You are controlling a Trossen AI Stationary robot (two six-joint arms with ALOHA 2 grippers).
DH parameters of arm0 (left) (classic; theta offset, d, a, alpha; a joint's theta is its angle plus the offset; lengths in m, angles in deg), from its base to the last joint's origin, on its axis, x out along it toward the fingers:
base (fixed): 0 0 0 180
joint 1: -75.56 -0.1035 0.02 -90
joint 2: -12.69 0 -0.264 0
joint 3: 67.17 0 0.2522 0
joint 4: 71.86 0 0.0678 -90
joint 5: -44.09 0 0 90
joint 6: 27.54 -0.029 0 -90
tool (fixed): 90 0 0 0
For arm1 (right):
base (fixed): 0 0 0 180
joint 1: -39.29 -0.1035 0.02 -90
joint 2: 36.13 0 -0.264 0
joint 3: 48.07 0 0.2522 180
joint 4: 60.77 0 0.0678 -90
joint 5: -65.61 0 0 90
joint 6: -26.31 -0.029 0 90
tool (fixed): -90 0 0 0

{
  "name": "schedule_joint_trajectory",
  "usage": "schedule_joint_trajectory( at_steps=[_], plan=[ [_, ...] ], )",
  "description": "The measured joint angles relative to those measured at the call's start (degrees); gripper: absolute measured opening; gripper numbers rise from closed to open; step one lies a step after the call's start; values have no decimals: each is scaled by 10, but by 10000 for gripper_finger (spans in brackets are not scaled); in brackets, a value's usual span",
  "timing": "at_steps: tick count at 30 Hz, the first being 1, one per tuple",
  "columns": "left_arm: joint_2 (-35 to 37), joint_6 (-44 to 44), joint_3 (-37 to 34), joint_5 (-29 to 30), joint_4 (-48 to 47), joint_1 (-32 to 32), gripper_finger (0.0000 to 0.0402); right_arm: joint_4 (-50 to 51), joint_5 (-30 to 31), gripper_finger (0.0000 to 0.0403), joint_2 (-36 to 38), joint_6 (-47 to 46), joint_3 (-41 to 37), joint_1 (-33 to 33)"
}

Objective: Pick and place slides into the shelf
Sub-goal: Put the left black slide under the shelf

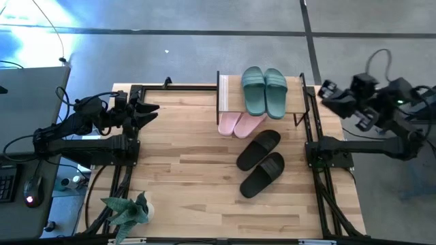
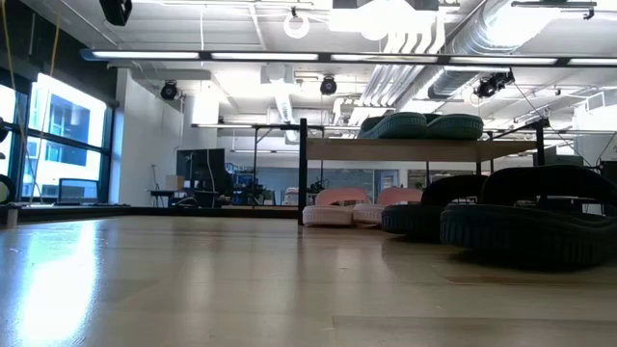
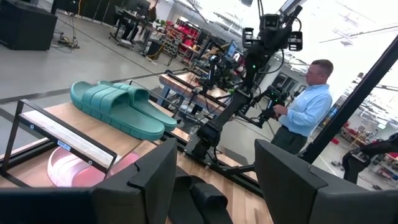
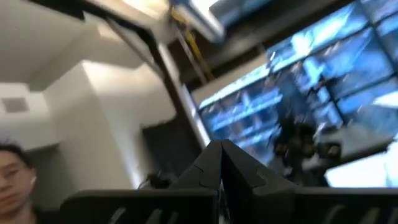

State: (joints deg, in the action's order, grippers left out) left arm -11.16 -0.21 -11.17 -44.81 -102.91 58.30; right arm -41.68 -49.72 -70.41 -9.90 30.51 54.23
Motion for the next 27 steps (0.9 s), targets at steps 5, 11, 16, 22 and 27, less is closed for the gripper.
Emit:
schedule_joint_trajectory(
  at_steps=[5, 11, 16, 22, 27],
  plan=[
    [0, 0, 0, 0, 0, 0, 198, 10, -51, 2, -56, -50, 0, 0],
    [0, 0, 0, 0, 0, 0, 198, 101, -53, 2, -111, -43, 0, 0],
    [0, 0, 0, 0, 0, 0, 198, 224, -22, 2, -150, -23, 0, -10],
    [0, 0, 0, 0, 0, 0, 198, 428, 207, 2, -196, -13, 0, -102],
    [0, 0, 0, 0, 0, 0, 198, 551, 425, 2, -270, -109, -1, -229]
  ],
)
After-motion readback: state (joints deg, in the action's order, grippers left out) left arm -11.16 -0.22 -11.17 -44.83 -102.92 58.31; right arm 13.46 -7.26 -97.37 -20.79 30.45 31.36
